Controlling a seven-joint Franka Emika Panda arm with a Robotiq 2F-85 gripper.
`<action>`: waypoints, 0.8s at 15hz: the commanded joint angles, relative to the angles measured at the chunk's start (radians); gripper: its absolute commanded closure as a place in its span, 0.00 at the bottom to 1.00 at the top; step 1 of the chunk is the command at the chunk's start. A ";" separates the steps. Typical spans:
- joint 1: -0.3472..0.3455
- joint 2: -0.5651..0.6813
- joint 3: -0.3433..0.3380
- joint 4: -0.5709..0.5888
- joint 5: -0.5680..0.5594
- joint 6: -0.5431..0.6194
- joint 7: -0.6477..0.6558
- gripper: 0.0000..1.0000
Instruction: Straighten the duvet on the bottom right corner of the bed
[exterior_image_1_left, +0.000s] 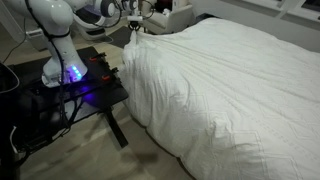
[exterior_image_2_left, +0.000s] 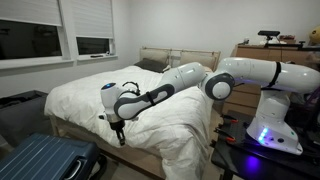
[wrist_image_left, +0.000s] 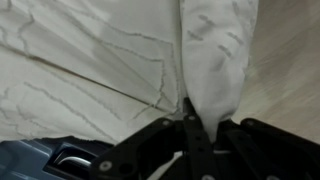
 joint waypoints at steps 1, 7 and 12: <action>0.033 0.000 0.067 -0.015 0.042 0.095 -0.046 0.98; 0.036 0.000 0.181 -0.047 0.114 0.205 -0.178 0.37; 0.051 0.001 0.185 -0.055 0.164 0.203 -0.148 0.01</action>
